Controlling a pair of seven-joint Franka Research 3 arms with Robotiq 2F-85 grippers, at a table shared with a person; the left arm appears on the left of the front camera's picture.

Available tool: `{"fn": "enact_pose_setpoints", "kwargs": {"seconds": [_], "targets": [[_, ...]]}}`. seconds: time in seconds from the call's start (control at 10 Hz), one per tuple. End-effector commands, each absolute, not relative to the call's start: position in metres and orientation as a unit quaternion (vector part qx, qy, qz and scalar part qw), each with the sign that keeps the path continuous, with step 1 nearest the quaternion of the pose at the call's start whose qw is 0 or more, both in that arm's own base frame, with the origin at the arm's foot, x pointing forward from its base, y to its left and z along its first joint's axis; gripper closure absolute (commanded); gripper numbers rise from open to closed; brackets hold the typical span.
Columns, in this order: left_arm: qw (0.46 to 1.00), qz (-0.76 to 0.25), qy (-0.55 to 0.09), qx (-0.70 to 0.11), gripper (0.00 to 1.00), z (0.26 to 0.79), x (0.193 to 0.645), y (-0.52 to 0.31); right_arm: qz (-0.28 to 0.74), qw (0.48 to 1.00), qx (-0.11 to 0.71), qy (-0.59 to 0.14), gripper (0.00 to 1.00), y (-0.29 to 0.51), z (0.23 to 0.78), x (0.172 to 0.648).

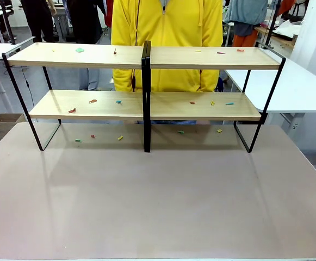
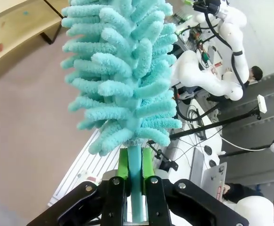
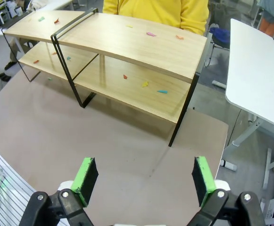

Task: Clean the shelves.
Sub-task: Clean a randomly selected level of the Shelf with the Duster.

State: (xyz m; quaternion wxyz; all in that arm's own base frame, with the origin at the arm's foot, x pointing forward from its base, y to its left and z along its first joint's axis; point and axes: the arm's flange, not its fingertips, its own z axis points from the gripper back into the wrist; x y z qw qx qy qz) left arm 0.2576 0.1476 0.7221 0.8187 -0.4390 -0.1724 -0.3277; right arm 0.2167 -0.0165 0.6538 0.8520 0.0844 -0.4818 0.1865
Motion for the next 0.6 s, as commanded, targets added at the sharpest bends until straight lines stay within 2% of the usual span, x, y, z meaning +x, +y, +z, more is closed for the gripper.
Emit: {"fn": "enact_pose_setpoints", "kwargs": {"seconds": [0.0,0.2,0.3,0.4,0.5], "targets": [[0.821,-0.322,-0.175,-0.439,1.0,0.728,0.251,0.153,0.192,0.85,0.087,-0.482,0.0,-0.017,0.653,0.217],[0.821,-0.322,-0.175,-0.439,1.0,0.728,0.251,0.153,0.192,0.85,0.087,-0.482,0.0,-0.017,0.653,0.217],[0.82,-0.324,-0.176,-0.438,0.87,0.724,0.255,0.151,0.192,0.85,0.087,-0.482,0.0,-0.017,0.653,0.217],[0.795,-0.426,-0.103,-0.42,0.87,0.72,0.27,0.108,0.192,0.85,0.087,-0.482,0.0,-0.017,0.653,0.217],[0.792,-0.48,-0.01,-0.378,0.87,0.703,0.285,0.064,0.192,0.85,0.087,-0.482,0.0,-0.017,0.653,0.217]]}}
